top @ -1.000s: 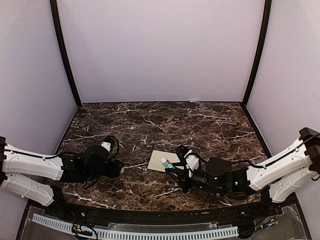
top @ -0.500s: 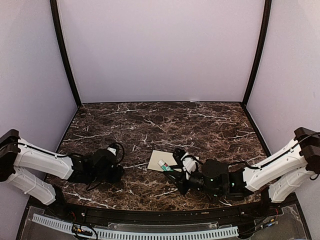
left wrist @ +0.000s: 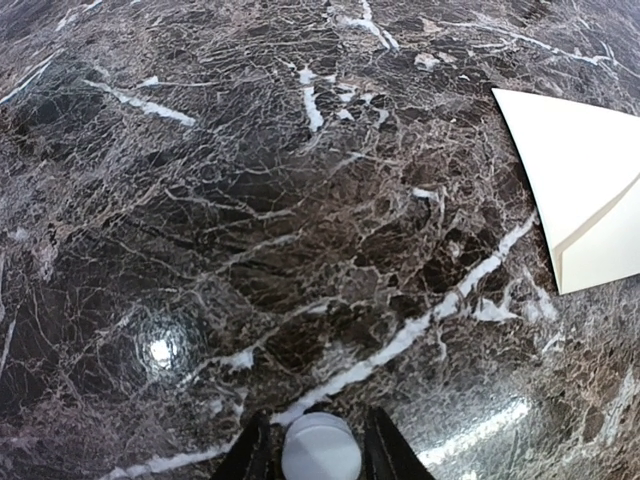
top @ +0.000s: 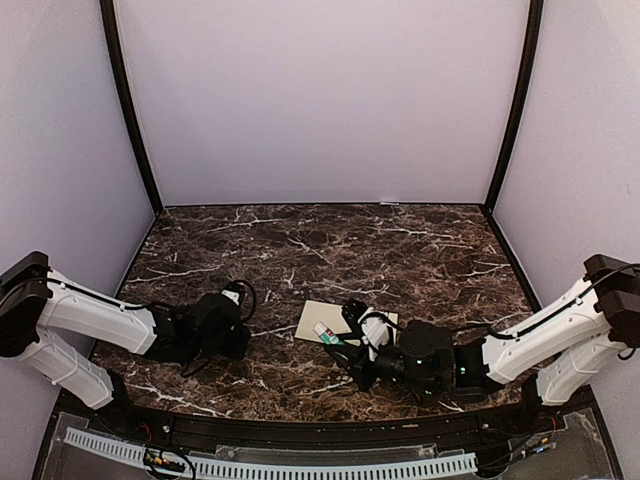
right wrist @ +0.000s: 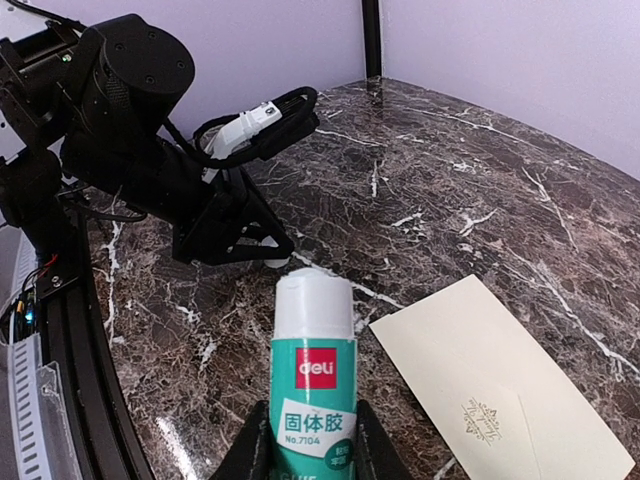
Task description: Place the letter into the envelope and seal it
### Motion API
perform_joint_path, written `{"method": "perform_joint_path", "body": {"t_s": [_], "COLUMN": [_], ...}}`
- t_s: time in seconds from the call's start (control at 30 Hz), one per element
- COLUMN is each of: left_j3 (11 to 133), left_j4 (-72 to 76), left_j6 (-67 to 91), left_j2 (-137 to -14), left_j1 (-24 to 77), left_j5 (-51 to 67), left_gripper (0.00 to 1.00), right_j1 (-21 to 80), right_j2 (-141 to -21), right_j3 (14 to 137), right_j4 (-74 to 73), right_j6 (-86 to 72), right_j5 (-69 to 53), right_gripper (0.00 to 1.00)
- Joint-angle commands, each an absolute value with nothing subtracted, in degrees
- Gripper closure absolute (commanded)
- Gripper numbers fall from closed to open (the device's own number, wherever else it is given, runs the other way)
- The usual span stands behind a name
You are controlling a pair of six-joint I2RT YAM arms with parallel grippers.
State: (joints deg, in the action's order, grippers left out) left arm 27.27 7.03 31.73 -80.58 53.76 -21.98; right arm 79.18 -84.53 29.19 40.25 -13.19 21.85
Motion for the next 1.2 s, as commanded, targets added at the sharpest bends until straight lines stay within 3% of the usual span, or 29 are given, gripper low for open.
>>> {"method": "perform_joint_path", "body": {"t_s": [0.0, 0.47, 0.8, 1.17], "left_j3": [28.53, 29.06, 29.75, 33.47], "left_j4": [6.13, 6.70, 14.12, 23.03], "left_j6": [31.56, 29.55, 25.56, 29.28], "left_j2": [-80.46, -77.28, -65.39, -61.48], "left_j1": [53.44, 53.57, 53.60, 53.85], "left_j5": [-22.85, -18.60, 2.23, 26.41], "left_gripper": [0.73, 0.82, 0.83, 0.82], "right_j1": [79.67, 79.71, 79.57, 79.27], "right_j2": [-85.37, -83.95, -75.36, -64.33], "right_j3": [30.69, 29.05, 22.15, 18.02], "right_j4": [42.36, 43.41, 47.67, 48.38], "right_j6": [-13.80, -13.90, -12.33, -9.46], "right_j5": [21.80, 21.90, 20.58, 11.22], "right_gripper": [1.00, 1.00, 1.00, 1.00]}}
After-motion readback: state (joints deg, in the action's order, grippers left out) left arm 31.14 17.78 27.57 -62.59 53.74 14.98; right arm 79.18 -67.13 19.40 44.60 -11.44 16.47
